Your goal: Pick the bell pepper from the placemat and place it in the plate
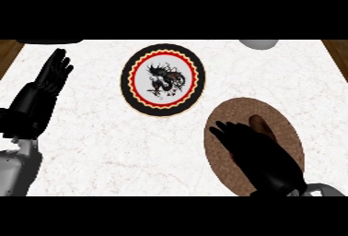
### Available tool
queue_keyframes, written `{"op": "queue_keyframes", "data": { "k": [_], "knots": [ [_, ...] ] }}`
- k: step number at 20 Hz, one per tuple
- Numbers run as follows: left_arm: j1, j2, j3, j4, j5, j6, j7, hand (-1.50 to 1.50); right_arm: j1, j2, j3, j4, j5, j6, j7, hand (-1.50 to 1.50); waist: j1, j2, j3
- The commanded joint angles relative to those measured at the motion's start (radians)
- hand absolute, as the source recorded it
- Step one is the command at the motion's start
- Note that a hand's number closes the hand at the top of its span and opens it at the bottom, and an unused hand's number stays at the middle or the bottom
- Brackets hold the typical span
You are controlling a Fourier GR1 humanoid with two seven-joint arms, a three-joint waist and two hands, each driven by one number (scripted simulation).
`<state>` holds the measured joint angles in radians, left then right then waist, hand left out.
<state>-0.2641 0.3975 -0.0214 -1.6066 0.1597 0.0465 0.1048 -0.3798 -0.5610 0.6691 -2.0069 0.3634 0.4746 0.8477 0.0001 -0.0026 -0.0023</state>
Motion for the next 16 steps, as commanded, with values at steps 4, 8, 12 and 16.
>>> {"op": "queue_keyframes", "data": {
  "k": [4, 8, 12, 16],
  "knots": [
    [0.035, -0.041, 0.004, -0.018, -0.034, -0.011, -0.020, 0.00, -0.031, 0.095, -0.037, 0.001, 0.039, 0.125, 0.143, -1.50, 0.000, 0.001, 0.002],
    [0.013, -0.038, 0.008, -0.022, -0.042, -0.010, -0.002, 0.00, -0.003, 0.039, -0.021, 0.134, 0.144, 0.097, 0.054, -1.50, 0.002, 0.002, 0.002],
    [0.005, -0.011, 0.049, -0.060, -0.016, -0.042, 0.052, 0.00, 0.052, 0.038, -0.049, 0.105, 0.157, 0.127, 0.061, -1.50, -0.001, 0.001, 0.002],
    [0.022, -0.051, 0.054, -0.005, -0.043, -0.051, -0.009, 0.00, 0.007, 0.118, -0.071, 0.216, 0.212, 0.160, 0.022, -1.50, 0.002, 0.002, 0.002]
  ]
}}
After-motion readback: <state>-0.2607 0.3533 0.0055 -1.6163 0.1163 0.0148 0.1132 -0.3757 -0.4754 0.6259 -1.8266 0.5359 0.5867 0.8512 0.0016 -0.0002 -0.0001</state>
